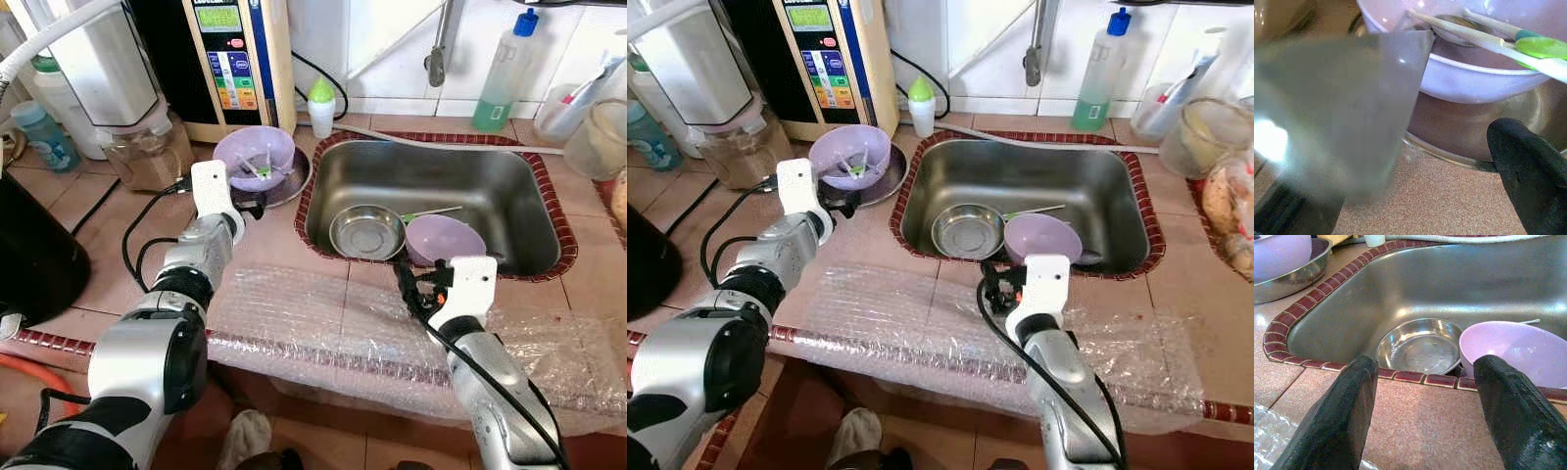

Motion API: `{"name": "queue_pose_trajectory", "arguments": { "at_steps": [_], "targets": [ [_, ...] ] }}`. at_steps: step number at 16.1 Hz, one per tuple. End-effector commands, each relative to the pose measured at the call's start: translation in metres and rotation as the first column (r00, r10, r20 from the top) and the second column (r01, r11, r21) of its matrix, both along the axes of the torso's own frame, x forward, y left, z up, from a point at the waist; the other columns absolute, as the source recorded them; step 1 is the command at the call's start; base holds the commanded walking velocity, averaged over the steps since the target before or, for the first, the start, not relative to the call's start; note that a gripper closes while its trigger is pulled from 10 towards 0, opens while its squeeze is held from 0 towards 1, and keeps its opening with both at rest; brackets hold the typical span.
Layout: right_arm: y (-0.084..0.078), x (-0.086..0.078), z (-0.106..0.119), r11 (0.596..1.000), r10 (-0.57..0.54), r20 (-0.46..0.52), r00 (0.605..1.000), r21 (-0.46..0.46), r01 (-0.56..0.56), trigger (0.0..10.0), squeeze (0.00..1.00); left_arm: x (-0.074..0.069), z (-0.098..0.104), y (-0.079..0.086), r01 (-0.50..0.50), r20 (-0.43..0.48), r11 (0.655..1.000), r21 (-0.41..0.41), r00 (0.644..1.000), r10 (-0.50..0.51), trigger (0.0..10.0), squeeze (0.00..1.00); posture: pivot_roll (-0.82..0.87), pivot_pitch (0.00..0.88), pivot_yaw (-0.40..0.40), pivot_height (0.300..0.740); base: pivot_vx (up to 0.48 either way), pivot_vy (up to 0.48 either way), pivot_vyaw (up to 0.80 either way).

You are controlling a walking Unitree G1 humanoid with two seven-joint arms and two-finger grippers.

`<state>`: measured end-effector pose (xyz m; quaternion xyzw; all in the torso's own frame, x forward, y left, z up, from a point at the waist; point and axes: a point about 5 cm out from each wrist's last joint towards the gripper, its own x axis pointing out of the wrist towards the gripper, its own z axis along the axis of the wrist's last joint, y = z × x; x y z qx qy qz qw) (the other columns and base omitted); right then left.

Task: Kitchen organization

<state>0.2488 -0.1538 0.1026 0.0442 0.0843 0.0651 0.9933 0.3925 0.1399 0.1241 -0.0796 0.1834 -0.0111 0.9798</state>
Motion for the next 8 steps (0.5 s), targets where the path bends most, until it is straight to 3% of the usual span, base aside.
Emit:
{"name": "queue_pose_trajectory", "arguments": {
  "at_steps": [1,8],
  "targets": [
    [0.004,0.001,-0.005,1.000,0.012,-0.024,1.000,0.005,-0.012,10.0,0.00,-0.005,-0.012,0.007,-0.003,-0.073,0.999,0.049,0.997,0.007,10.0,0.00,-0.17,0.027,0.139,0.740,0.000,0.000,0.00],
    [0.009,0.011,-0.008,1.000,0.020,-0.018,1.000,0.012,-0.020,10.0,0.00,-0.007,-0.014,0.024,-0.016,-0.098,0.998,0.055,0.995,0.022,10.0,0.00,-0.12,0.000,0.145,0.740,0.000,0.000,0.00]
  ]
}}
